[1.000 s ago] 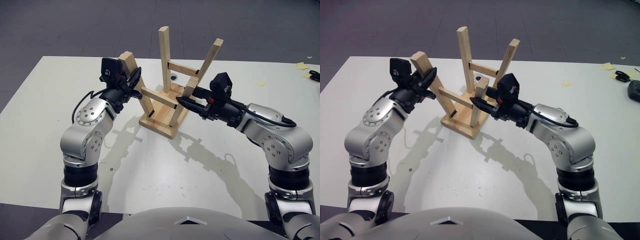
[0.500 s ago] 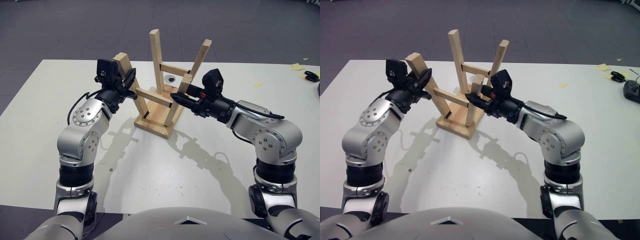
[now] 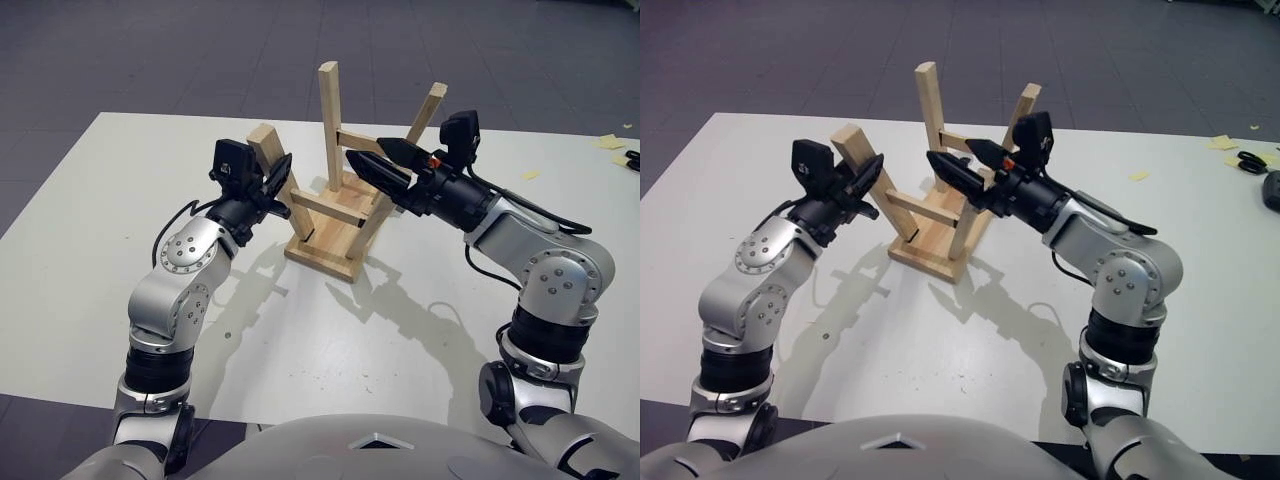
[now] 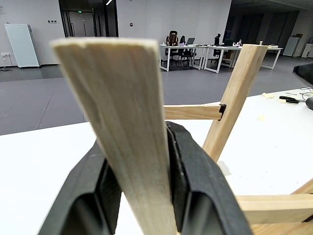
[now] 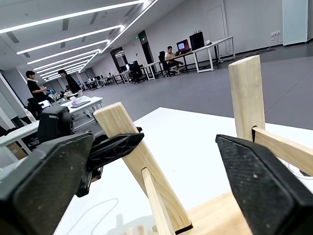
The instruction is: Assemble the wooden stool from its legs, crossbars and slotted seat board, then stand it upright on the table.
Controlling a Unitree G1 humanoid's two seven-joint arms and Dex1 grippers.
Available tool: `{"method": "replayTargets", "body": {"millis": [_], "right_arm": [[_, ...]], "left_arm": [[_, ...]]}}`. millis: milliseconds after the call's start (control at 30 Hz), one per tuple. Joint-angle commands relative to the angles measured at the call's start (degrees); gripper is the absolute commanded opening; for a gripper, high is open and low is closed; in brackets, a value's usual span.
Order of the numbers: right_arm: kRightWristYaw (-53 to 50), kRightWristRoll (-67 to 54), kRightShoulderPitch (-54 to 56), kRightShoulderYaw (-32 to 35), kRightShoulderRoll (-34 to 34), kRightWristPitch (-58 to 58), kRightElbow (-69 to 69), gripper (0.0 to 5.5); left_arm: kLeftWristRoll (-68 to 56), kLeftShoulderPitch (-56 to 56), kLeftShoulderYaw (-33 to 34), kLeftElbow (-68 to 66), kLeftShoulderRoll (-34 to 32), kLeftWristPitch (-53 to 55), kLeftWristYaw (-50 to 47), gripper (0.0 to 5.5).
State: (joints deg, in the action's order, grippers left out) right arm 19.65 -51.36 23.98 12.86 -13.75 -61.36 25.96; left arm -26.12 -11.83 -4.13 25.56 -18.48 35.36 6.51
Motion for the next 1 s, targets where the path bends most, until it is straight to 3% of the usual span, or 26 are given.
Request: {"method": "replayTargets", "body": {"millis": [33, 267, 633, 667, 1000], "right_arm": [[-2.00, -3.99, 1.89, 2.78, -0.14, 0.03, -0.68, 5.35], [-6.72, -9.58, 5.13, 6.30, 0.03, 1.61, -2.73, 5.40], [-8.71, -10.03, 4.80, 4.79, -1.47, 4.10, -3.57, 5.40], [-8.72, -10.08, 4.73, 4.71, -1.58, 4.23, -3.60, 5.40], [-8.62, -10.95, 3.05, 3.72, -2.41, 5.32, -3.06, 5.40]], "left_arm": [[3.43, 8.32, -6.91, -5.33, -2.20, 7.02, 2.18, 1.11], [2.58, 7.52, -5.32, -4.31, -0.99, 6.29, 0.80, 1.11], [0.60, -0.49, -0.45, -2.82, 1.05, 5.32, 0.27, 1.11], [0.38, -0.59, -0.02, -2.49, 1.44, 5.31, 0.16, 1.47], [-4.24, -3.65, 5.57, -1.74, 7.28, 5.89, 0.27, 3.22]]}}
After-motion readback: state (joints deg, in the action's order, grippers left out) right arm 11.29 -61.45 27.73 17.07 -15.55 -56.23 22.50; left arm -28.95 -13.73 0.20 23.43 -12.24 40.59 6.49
